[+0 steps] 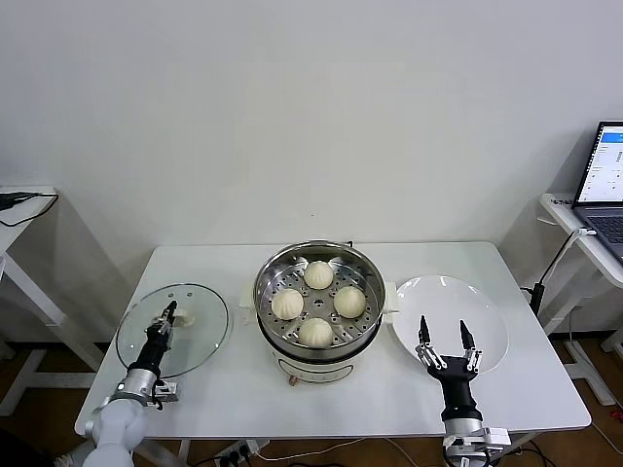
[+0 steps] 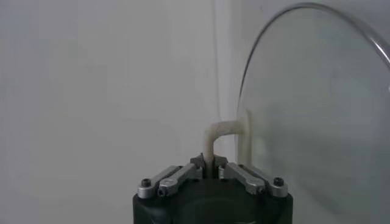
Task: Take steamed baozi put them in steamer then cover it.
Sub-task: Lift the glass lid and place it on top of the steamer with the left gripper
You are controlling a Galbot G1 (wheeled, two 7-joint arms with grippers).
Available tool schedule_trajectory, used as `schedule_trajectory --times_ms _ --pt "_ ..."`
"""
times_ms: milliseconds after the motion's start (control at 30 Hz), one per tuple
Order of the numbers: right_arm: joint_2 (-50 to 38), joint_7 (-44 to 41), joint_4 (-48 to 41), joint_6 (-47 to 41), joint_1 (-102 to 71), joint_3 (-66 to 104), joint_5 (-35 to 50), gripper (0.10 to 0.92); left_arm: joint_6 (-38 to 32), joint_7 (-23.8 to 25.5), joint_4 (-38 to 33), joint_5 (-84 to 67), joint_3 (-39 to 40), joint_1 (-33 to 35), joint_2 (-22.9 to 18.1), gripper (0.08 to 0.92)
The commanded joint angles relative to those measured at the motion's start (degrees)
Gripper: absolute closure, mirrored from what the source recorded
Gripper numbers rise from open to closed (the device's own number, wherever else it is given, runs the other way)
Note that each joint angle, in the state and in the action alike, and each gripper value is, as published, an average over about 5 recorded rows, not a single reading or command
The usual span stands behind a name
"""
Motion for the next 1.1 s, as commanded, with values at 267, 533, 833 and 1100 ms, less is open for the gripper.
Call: schedule_trajectory --times_ms 267,533,833,1100 --pt "-0.3 0.0 0.1 0.0 0.4 0.0 0.2 0.203 15.3 14.4 -38.1 -21.1 -0.9 16.0 9.3 0.813" --pt "-0.5 0.0 0.0 0.2 0.6 0.2 0.4 0.203 29.5 23.9 -50.3 -24.0 10.8 16.7 14.4 0.813" --pt "-0.2 0.0 -0.2 0.4 0.5 1.0 0.3 0.203 39.6 28.7 -49.4 -16.9 29.8 5.2 14.7 0.813" --pt "0.6 -0.1 -0.5 0.4 0.6 1.7 0.0 0.203 46.5 31.2 -45.4 -11.0 42.4 -5.1 11.3 0.813"
